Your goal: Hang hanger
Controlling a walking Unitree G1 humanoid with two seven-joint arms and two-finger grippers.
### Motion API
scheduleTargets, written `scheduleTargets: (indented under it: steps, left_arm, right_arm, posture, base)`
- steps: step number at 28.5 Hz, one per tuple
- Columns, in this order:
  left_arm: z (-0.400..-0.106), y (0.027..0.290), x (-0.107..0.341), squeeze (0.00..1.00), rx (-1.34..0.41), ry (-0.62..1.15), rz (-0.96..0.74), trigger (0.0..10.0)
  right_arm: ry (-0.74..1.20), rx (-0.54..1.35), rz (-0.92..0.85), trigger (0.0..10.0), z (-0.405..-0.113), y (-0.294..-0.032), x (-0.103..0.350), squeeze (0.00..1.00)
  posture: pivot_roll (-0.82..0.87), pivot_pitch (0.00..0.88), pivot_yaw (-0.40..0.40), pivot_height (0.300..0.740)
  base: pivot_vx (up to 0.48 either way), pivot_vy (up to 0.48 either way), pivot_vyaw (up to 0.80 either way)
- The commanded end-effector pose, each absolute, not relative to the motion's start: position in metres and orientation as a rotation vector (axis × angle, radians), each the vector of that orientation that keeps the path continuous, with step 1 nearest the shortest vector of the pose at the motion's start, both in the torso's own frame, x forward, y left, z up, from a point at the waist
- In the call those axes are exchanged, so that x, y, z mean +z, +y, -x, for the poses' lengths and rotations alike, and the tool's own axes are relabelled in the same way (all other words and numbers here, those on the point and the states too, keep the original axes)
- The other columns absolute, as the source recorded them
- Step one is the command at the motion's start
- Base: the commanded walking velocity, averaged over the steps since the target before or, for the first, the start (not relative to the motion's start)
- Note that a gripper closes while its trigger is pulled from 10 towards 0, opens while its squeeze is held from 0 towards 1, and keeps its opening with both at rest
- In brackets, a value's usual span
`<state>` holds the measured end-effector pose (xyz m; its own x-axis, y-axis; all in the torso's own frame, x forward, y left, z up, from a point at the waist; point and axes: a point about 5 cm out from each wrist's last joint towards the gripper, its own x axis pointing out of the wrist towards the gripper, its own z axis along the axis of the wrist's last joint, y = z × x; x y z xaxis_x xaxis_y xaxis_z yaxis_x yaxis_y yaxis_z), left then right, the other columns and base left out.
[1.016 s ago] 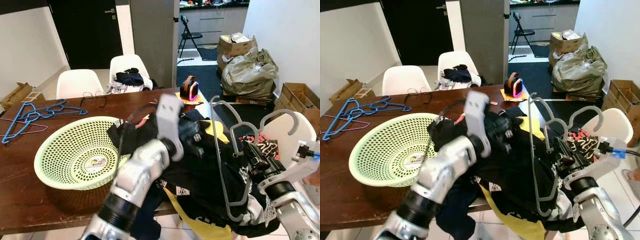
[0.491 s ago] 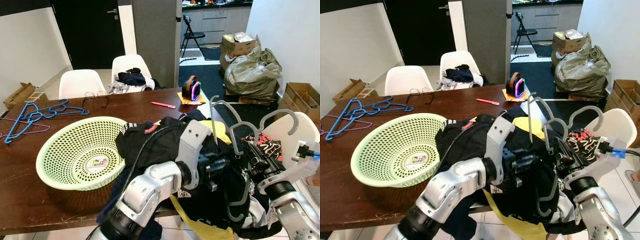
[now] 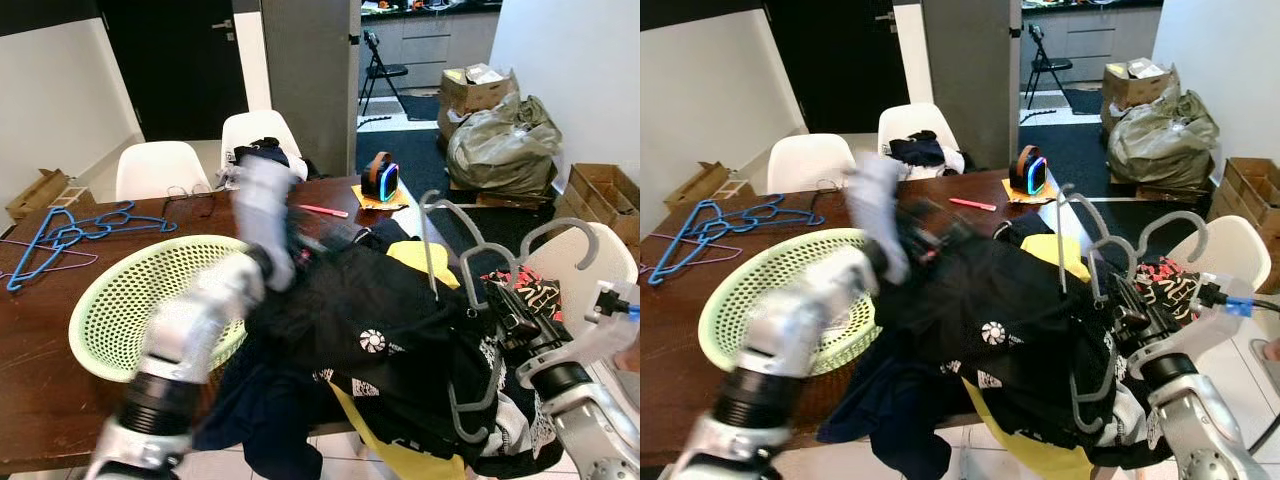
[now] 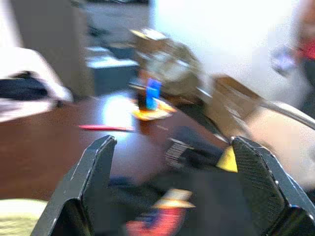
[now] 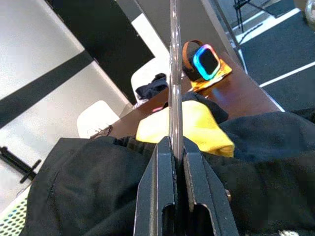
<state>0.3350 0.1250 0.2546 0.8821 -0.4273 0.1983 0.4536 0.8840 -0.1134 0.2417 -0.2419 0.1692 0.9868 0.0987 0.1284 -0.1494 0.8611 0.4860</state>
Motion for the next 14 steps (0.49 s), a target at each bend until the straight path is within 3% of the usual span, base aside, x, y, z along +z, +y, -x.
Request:
scheduleTargets:
  steps: [1, 5, 6, 14]
  left_arm:
    - [-0.337, 0.139, 0.244, 1.0, -0.405, -0.131, 0.175, 10.0]
    - [-0.337, 0.145, 0.236, 1.0, -0.387, -0.094, 0.196, 10.0]
    - [-0.337, 0.145, 0.224, 0.0, -0.404, -0.037, 0.205, 10.0]
    - [-0.334, 0.12, 0.201, 0.0, -0.606, 0.026, 0.276, 10.0]
  right_arm:
    - [-0.092, 0.136, -0.532, 10.0, -0.242, -0.242, 0.167, 0.0]
    - [-0.091, 0.137, -0.531, 10.0, -0.242, -0.242, 0.167, 0.0]
    - [-0.089, 0.139, -0.53, 10.0, -0.242, -0.242, 0.167, 0.0]
    - [-0.086, 0.139, -0.522, 10.0, -0.244, -0.242, 0.166, 0.0]
  posture:
    - [-0.12, 0.0, 0.021, 0.74]
    - [-0.12, 0.0, 0.021, 0.74]
    - [-0.12, 0.0, 0.019, 0.74]
    - [-0.12, 0.0, 0.015, 0.74]
  base:
    - [0.0, 0.0, 0.0]
    - [0.0, 0.0, 0.0]
    - [0.0, 0.0, 0.0]
    - [0.0, 0.0, 0.0]
